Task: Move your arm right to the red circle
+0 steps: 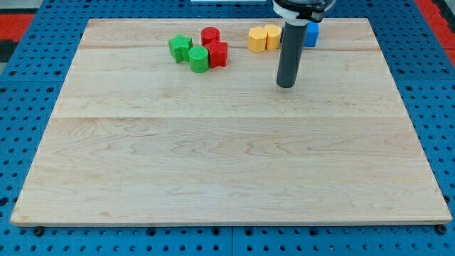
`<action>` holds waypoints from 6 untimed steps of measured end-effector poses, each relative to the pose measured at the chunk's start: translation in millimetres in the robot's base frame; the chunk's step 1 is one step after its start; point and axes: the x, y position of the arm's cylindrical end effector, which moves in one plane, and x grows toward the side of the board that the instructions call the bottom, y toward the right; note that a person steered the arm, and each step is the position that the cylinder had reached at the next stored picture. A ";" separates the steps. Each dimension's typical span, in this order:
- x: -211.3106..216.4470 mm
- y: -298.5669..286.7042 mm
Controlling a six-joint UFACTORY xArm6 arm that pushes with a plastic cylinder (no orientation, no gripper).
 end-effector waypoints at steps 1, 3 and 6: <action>0.0 10.0; 0.0 36.7; -25.0 -5.6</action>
